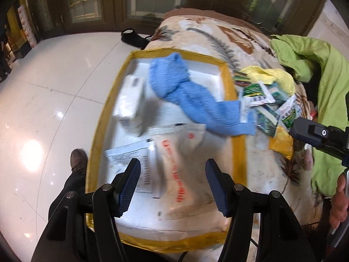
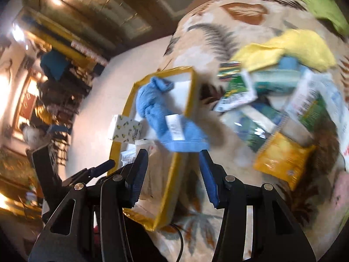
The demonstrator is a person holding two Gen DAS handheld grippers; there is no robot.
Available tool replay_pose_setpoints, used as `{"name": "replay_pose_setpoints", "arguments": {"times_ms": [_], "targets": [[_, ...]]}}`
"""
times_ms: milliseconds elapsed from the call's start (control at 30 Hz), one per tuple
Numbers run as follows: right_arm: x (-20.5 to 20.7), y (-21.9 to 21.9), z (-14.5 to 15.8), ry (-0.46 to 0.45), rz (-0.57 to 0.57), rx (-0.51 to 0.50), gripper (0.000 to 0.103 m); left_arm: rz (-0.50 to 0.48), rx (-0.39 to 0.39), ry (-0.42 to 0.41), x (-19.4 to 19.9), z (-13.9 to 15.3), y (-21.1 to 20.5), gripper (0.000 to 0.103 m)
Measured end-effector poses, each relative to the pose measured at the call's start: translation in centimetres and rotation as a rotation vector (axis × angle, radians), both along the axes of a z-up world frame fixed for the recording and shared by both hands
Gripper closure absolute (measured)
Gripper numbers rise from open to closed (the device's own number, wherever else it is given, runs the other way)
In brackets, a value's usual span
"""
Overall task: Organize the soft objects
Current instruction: 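Grasp the brown hedgehog toy with the right gripper while the left grasps the yellow packet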
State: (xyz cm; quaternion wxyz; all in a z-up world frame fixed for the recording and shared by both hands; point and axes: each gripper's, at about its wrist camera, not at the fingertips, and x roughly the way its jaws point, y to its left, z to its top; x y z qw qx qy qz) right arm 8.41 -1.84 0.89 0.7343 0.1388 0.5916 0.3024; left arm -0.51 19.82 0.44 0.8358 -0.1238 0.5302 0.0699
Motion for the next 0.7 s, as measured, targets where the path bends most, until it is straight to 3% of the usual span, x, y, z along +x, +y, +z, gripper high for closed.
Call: {"name": "replay_pose_setpoints", "arguments": {"times_ms": [400, 700], "targets": [[-1.4, -7.6, -0.6, 0.017, -0.125, -0.013, 0.055, -0.105, 0.055, -0.025, 3.0, 0.6, -6.4, 0.033], [-1.5, -12.3, -0.5, 0.008, -0.210, -0.031, 0.055, -0.183, 0.041, -0.023, 4.7, 0.4, -10.9, 0.032]]}}
